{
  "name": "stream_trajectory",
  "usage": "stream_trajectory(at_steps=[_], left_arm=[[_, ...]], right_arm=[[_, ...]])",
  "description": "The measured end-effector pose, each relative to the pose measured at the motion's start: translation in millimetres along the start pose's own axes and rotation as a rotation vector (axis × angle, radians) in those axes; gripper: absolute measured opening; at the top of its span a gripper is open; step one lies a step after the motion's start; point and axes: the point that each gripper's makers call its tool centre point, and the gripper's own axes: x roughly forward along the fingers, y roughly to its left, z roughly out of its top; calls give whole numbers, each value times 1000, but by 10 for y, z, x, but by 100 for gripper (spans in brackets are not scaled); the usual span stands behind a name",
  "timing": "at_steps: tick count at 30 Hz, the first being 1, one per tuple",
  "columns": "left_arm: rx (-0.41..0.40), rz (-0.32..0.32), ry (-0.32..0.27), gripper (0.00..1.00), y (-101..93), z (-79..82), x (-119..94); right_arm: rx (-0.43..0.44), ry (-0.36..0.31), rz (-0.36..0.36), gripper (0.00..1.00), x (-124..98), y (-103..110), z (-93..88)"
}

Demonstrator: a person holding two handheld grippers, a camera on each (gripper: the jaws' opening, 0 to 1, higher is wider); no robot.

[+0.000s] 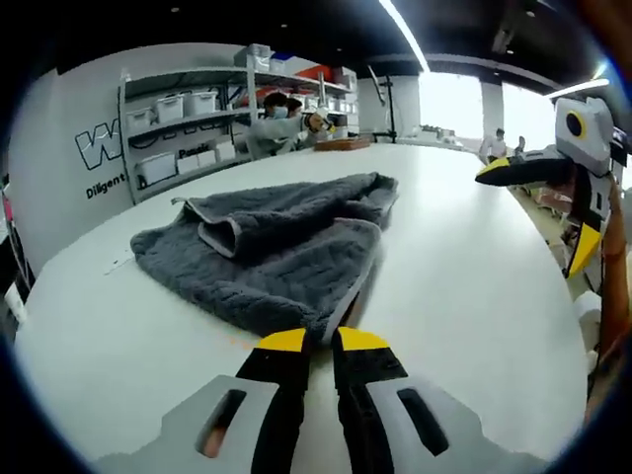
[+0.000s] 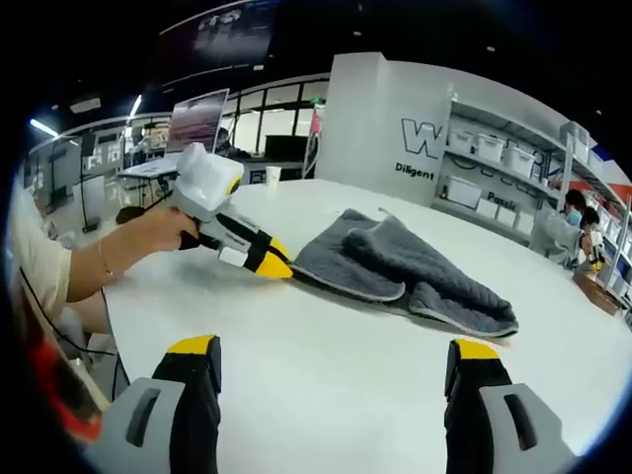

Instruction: Open the folded towel by lifting each exposed corner and separating the folded layers until the towel lies flat within the target outline without major curled edges

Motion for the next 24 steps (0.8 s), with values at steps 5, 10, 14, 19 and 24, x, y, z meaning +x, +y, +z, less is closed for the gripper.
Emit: stream_trajectory(at_steps=[5,10,14,19,24], left_arm=[[-29,-8,3,7,68,-38,-82],[-66,-12,-6,7,124,-76,-171],[-69,-6,6,7,185,-145,-263],[-88,7,10,7,274,-219,-392],[-86,10,24,7,297,-292,-524]], right_arm=[[0,2,1,95,-19,11,-1],[-1,3,1,94,-23,13,10],[-1,-9,6,94,-25,29,41],[0,-3,16,94,13,56,19],[4,8,26,94,41,84,-7]])
